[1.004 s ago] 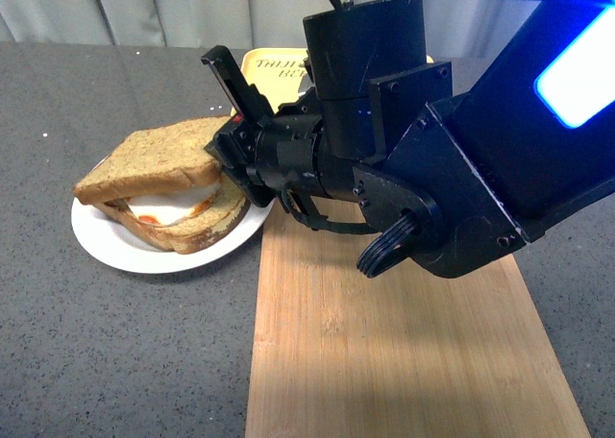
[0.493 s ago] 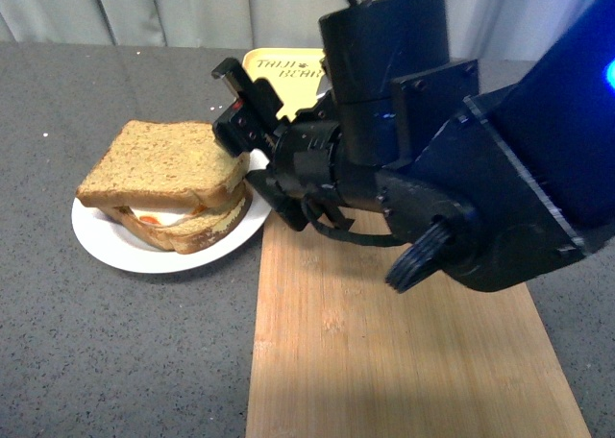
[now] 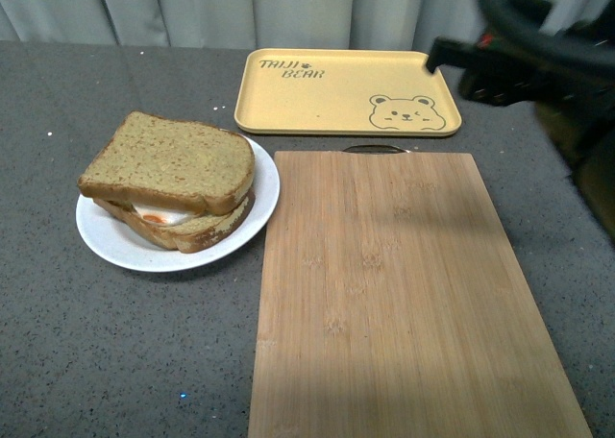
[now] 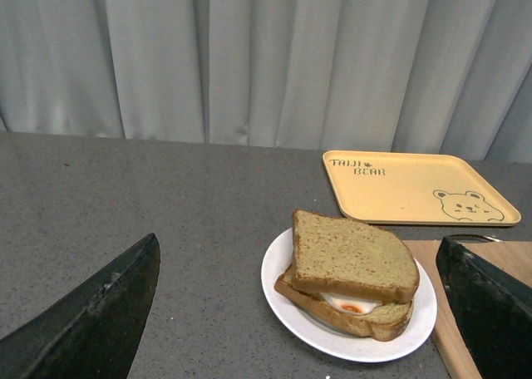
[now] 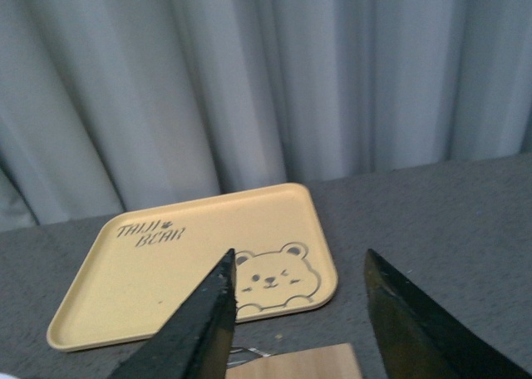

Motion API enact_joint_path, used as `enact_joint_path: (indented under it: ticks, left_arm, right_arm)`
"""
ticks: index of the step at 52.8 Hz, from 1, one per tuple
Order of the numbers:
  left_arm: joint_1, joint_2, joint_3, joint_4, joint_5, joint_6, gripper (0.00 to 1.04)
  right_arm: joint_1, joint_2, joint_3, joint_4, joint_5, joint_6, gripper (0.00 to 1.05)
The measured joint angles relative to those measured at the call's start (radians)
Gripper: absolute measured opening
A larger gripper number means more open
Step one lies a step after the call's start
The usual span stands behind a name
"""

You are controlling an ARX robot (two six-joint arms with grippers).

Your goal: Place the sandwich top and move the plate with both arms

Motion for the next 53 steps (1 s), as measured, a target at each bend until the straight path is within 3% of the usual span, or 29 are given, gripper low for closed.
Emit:
enact_joint_path:
  ticks: [10, 15, 21, 39, 46, 53]
  left_arm:
    - [0.0, 0.0, 0.0, 0.0, 0.003, 0.0, 0.98]
    - [0.0, -0.001, 0.0, 0.0, 0.0, 0.0, 0.98]
    - [0.0, -0.003, 0.0, -0.001, -0.002, 0.0, 0.98]
    - [0.0, -0.002, 0.0, -0.001, 0.003, 0.0, 0.98]
    - [0.0, -0.002, 0.0, -0.001, 0.003, 0.0, 0.98]
    - [0.0, -0.002, 0.0, -0.001, 0.003, 0.0, 0.98]
  right_arm:
    - [-0.026, -0.027, -0.041, 0.003, -0.009, -0.022, 0.14]
    - [-0.109, -0.184, -0.211, -0.021, -0.159, -0.111, 0.01]
    - [-0.191, -0.404, -0.358, -0.058, -0.193, -0.154, 0.01]
    - [-0.294, -0.737, -0.491, -0.268, -0.301, -0.176, 0.01]
    - [-0.332, -0.981, -0.501, -0.51, -0.338, -0.179, 0.01]
    - [-0.407, -1.125, -0.52, -0.618, -0.43, -0.179, 0.01]
